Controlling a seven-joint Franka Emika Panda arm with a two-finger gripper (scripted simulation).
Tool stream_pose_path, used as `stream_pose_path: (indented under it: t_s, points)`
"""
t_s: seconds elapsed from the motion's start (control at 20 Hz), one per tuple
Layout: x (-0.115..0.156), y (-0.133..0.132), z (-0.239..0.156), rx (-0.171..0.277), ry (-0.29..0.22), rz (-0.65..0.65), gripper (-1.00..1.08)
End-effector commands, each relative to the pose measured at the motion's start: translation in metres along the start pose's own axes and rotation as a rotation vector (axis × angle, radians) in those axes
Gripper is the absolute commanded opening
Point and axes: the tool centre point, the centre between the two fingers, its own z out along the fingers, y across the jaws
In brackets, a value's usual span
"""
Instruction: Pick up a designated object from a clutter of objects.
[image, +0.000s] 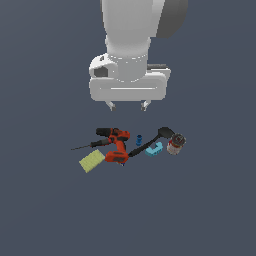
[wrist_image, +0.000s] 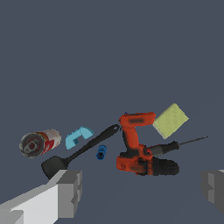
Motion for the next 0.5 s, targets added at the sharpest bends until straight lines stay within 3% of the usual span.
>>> stream_pose_path:
  t_s: [0.0,0.45]
  points:
    - [0.000,0.000,0.000,0.000,0.000,0.000,1.00]
    - [-0.001,0.009,0.013,0.027,-0.010,0.036,1.00]
